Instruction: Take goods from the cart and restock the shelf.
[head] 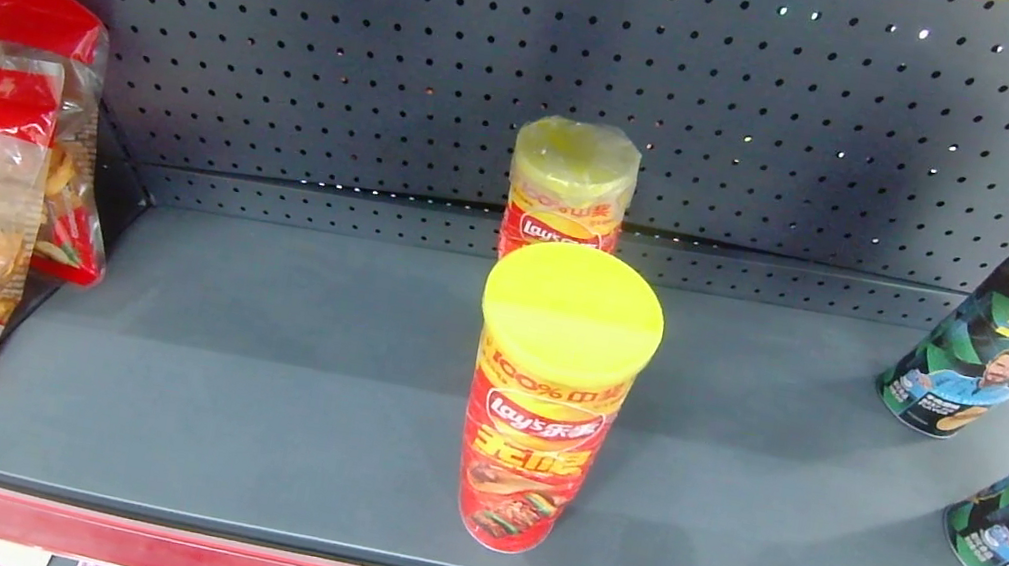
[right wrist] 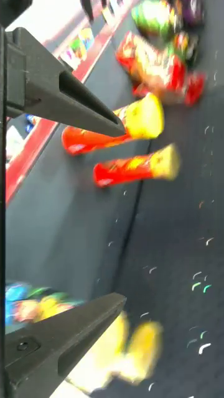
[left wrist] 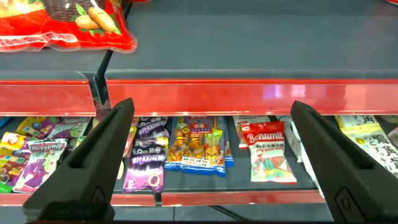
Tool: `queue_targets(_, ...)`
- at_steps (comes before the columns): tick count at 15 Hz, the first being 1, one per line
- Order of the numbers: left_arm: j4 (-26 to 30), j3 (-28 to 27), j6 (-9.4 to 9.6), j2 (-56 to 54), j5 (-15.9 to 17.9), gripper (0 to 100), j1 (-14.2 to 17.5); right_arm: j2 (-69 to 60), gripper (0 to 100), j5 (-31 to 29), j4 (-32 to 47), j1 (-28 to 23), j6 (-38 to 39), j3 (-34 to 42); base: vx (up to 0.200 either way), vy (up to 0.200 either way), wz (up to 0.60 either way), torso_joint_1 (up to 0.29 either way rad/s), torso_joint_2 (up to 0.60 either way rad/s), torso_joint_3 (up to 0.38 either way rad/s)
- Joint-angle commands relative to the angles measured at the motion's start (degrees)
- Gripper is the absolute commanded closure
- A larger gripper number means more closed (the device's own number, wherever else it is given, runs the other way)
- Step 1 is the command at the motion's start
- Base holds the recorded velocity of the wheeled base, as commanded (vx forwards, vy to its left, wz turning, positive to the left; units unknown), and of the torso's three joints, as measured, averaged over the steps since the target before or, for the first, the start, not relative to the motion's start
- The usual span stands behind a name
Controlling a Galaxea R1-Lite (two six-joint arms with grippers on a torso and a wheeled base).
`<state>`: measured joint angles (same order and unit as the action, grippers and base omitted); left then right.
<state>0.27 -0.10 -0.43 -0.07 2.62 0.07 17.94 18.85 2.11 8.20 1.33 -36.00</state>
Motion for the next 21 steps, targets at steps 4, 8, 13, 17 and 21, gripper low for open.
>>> queue_targets(4, 0.0, 0.0, -0.01, 0.1, 0.0, 0, 0.0, -11.2, 0, -7.9, 0.3, -3.1, 0.3, 21.5, 0.000, 0.000, 0.00, 0.000, 0.00, 0.000)
queue_targets(8, 0.0, 0.0, -0.01, 0.1, 0.0, 0, 0.0, -14.0, 0, -8.3, 5.9, -6.4, 0.5, 27.2, 0.000, 0.000, 0.00, 0.000, 0.00, 0.000)
queue_targets(13, 0.0, 0.0, -0.01, 0.1, 0.0, 0, 0.0, -17.9, 0, -8.6, 5.8, -8.1, 0.6, 30.8, 0.000, 0.000, 0.00, 0.000, 0.00, 0.000)
queue_targets(17, 0.0, 0.0, -0.01, 0.1, 0.0, 0, 0.0, -17.9, 0, -15.3, -5.1, -8.1, -1.5, 35.6, 0.000, 0.000, 0.00, 0.000, 0.00, 0.000)
queue_targets(21, 0.0, 0.0, -0.01, 0.1, 0.0, 0, 0.0, -17.8, 0, -20.2, -2.3, -8.4, -2.4, 36.0, 0.000, 0.000, 0.00, 0.000, 0.00, 0.000)
